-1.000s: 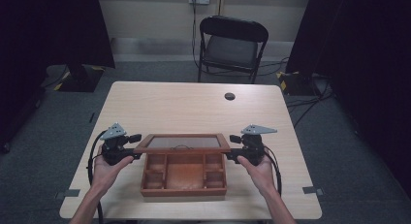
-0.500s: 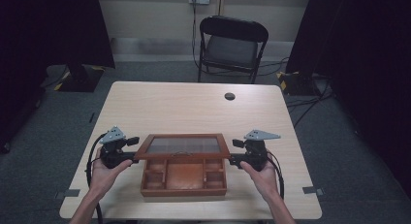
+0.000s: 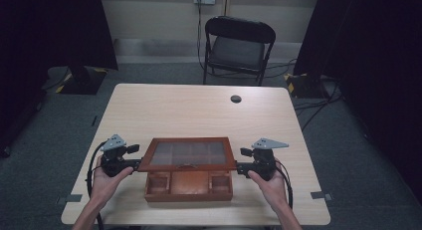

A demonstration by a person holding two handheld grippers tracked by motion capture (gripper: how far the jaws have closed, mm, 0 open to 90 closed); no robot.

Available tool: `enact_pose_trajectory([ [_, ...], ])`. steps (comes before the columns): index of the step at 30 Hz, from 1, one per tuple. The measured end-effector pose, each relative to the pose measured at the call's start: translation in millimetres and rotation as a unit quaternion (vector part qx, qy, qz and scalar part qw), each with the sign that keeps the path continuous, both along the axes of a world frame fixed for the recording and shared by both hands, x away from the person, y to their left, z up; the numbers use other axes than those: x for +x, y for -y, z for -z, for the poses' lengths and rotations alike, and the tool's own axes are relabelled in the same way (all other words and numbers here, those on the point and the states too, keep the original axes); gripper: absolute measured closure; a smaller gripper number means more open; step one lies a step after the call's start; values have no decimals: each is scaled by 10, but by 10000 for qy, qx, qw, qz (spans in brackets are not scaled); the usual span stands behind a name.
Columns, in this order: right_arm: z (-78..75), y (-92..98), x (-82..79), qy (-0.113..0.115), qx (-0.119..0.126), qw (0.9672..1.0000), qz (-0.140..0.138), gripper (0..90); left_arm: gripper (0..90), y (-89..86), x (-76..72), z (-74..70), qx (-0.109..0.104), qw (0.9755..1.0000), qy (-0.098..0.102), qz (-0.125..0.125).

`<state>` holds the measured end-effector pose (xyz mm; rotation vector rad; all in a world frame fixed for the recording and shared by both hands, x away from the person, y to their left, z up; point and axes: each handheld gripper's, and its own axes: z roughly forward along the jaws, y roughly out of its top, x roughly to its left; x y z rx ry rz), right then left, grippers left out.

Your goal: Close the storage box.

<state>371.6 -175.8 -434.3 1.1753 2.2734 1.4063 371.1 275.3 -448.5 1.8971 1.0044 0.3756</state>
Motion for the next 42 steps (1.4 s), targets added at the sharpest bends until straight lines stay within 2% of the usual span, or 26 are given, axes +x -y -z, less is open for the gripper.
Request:
enact_pose_trajectory([
  [8, 65, 42, -65, -58, -107, 9999, 36, 289, 284, -53, -48, 49, 90, 9999, -107, -32],
  [11, 96, 71, -96, -113, -149, 9998, 66, 290, 288, -86, -43, 78, 93, 9998, -164, -70],
  [12, 111, 88, -105, -139, -159, 9997, 95, 290, 290, -79, -42, 92, 28, 9998, -203, -68],
  [14, 129, 102, -116, -166, -164, 9997, 110, 290, 290, -80, -46, 102, 112, 9998, -177, -34],
  [20, 158, 111, -127, -191, -168, 9996, 149, 294, 294, -80, -51, 120, 65, 9997, -251, -43],
  [28, 151, 123, -162, -150, -172, 9996, 172, 298, 296, -90, -93, 101, 127, 9996, -223, -77],
  [29, 151, 133, -172, -148, -162, 9996, 175, 304, 297, -98, -100, 97, 192, 9996, -202, -40],
  [31, 148, 167, -187, -150, 30, 9997, 188, 300, 294, -81, -124, 121, 434, 9988, -218, -39],
  [33, 126, 178, -202, -101, 84, 9998, 179, 295, 292, -97, -149, 134, 263, 9995, -198, -6],
  [37, 149, 140, -215, -159, -59, 9998, 108, 289, 282, -148, -144, 67, 112, 9998, -128, -121],
  [42, 158, 182, -189, -144, -39, 9996, 242, 282, 280, -161, -105, 75, 153, 9996, -141, -166],
])
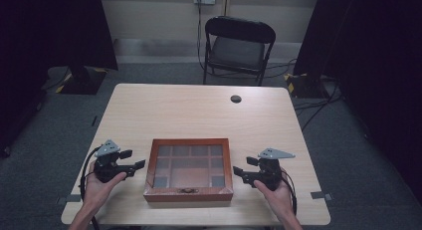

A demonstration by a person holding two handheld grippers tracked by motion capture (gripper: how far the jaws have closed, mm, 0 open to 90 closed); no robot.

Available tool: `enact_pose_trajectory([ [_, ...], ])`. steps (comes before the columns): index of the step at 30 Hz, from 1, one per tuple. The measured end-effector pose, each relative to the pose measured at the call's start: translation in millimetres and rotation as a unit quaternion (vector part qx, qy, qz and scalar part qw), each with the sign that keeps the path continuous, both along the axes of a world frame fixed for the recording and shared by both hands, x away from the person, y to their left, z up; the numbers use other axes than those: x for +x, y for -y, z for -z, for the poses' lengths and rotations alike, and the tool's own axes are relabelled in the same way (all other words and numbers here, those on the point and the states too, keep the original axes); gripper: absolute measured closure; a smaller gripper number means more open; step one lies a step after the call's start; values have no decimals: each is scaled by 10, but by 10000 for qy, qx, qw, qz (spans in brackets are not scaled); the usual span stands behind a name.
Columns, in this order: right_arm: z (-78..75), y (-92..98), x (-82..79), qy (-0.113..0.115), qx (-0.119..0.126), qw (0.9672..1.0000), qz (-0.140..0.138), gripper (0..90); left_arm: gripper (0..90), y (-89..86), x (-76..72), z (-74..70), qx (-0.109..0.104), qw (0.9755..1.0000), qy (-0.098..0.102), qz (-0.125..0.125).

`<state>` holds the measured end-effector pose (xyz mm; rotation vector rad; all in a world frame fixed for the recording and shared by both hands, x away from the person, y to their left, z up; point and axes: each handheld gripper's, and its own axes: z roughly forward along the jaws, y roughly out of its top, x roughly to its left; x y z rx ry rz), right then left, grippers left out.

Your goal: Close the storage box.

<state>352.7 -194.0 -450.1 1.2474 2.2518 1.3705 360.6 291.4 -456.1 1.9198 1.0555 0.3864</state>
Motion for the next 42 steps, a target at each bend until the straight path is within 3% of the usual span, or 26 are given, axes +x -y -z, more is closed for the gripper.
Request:
enact_pose_trajectory([
  [2, -16, 36, 21, 28, 3, 9999, 102, 255, 267, 5, 18, -25, 12, 10000, 59, -8],
  [10, -50, 309, 142, -22, -93, 9972, 744, 153, 222, -121, 125, -84, 49, 9987, -46, -499],
  [19, 81, 735, 126, -251, -266, 9894, 1406, 148, 210, -357, 146, 28, 221, 9958, -358, -815],
  [24, 224, 932, 133, -475, -384, 9833, 1715, 148, 199, -458, 112, 137, 466, 9930, -560, -929],
  [27, 313, 999, 136, -607, -591, 9780, 1908, 148, 188, -467, 89, 197, 564, 9920, -590, -960],
  [29, 372, 1010, 132, -708, -749, 9743, 2002, 148, 181, -435, 69, 242, 789, 9905, -565, -969],
  [30, 389, 1009, 125, -716, -803, 9738, 2001, 148, 181, -410, 69, 263, 1013, 9886, -616, -931],
  [32, 415, 998, 103, -659, -866, 9733, 2020, 146, 175, -367, 73, 295, 1165, 9868, -670, -907],
  [34, 424, 990, 93, -589, -970, 9726, 2031, 143, 180, -327, 58, 350, 1240, 9859, -603, -950],
  [36, 447, 952, 71, -444, -1189, 9708, 2035, 142, 154, -331, 54, 399, 1071, 9886, -566, -900],
  [38, 469, 901, 55, -323, -1477, 9683, 1988, 115, 144, -352, 42, 421, 1039, 9897, -453, -875],
  [40, 491, 883, 55, -270, -1441, 9682, 2026, 88, 136, -356, 21, 465, 925, 9909, -240, -948],
  [42, 503, 885, 55, -224, -1412, 9686, 2034, 85, 131, -358, 21, 463, 930, 9909, -247, -937],
])
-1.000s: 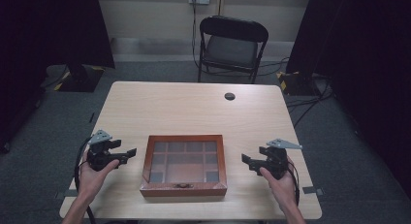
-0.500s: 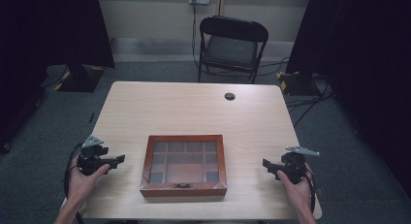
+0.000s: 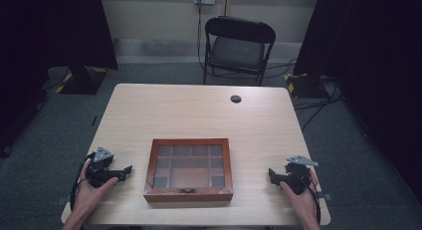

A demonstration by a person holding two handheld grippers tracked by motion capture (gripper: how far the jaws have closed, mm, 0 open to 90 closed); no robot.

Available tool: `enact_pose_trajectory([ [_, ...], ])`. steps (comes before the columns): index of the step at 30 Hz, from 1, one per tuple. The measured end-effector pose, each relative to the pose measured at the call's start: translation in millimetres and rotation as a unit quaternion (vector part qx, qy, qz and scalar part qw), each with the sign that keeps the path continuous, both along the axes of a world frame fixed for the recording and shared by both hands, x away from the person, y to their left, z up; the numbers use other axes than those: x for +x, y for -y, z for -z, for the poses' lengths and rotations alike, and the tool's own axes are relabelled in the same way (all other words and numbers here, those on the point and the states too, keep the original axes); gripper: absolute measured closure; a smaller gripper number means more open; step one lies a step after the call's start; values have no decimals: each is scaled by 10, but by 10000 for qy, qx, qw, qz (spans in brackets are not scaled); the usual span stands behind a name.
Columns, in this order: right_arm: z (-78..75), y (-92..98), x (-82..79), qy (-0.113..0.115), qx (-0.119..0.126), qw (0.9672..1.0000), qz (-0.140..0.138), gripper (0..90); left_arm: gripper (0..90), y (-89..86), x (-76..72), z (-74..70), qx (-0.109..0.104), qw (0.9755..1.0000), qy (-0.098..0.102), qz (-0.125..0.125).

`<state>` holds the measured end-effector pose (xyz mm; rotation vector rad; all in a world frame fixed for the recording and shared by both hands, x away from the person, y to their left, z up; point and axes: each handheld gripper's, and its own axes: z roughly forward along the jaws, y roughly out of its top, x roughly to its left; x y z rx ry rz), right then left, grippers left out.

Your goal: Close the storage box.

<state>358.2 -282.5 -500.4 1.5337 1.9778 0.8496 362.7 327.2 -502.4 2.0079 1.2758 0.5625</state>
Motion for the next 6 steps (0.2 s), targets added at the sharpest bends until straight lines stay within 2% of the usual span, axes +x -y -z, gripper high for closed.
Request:
enact_pose_trajectory([
  [6, 0, 1, 2, 2, -2, 10000, 21, 85, 128, 1, 0, 1, -12, 10000, -6, -1],
])
